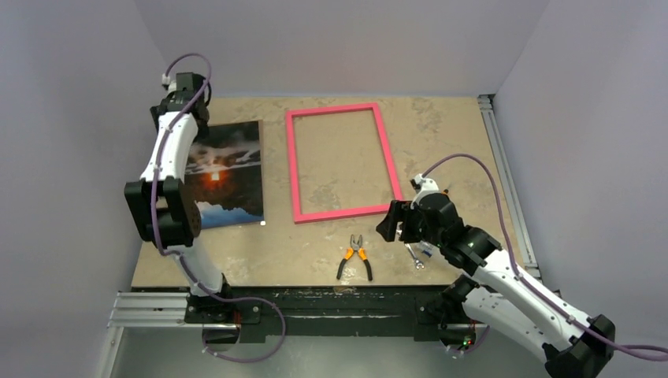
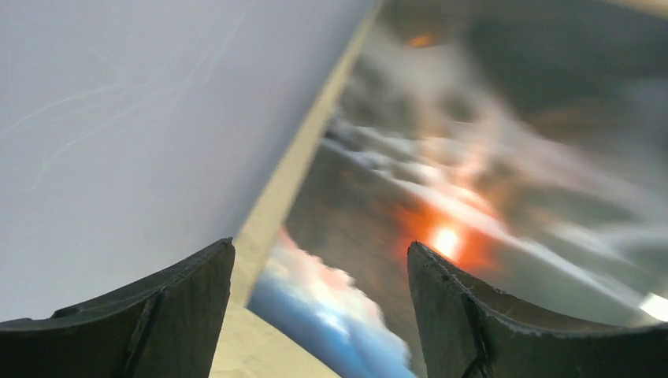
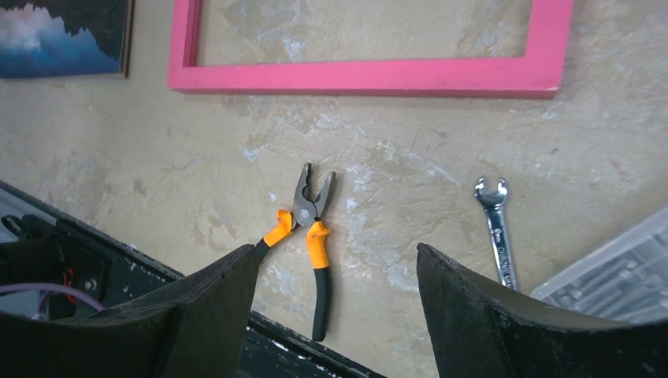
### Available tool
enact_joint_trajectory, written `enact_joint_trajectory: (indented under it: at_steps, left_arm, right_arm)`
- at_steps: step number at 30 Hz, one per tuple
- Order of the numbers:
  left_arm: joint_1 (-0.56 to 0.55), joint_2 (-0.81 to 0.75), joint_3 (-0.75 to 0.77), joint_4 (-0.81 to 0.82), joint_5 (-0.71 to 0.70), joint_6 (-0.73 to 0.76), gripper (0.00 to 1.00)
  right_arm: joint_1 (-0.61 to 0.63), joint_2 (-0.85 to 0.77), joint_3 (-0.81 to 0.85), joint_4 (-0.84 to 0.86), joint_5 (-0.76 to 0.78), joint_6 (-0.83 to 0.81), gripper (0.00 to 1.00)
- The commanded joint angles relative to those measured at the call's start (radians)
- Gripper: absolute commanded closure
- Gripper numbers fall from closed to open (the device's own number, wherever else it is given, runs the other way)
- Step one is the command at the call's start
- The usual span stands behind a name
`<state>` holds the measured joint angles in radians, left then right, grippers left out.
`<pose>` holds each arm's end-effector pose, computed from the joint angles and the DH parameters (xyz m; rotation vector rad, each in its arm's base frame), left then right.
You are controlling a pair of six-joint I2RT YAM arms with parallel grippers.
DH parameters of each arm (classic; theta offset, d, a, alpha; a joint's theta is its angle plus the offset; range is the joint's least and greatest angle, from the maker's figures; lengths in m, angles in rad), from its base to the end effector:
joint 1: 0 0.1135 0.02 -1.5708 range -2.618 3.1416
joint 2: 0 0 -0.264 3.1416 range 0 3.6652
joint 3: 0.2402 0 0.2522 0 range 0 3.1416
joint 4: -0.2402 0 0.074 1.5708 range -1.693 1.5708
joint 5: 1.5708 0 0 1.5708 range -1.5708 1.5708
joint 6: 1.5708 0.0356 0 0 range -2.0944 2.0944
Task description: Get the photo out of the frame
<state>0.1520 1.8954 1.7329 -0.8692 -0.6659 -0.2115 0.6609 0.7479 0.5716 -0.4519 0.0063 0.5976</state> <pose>0.4000 0.0835 0.2958 -0.6775 2.3831 0.8323 0.1318 0.1022 0.2447 -0.0687 2.2863 0.6802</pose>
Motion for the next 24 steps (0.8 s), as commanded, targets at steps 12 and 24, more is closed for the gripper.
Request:
enact_joint_trajectory:
  at_steps: [12,24]
  left_arm:
    - [-0.652,-0.626,0.127,0.045,0.534,-0.026,0.16]
    - [-0.651,-0.968,0.124,0.225,0.583,-0.015,0.09]
  right_arm:
    - [-0.002,0.037,0.750,-0.589,0.482,-0.099,0.11]
    - [-0.001,0.122,1.306,-0.647,0.590,-0.255,0.02]
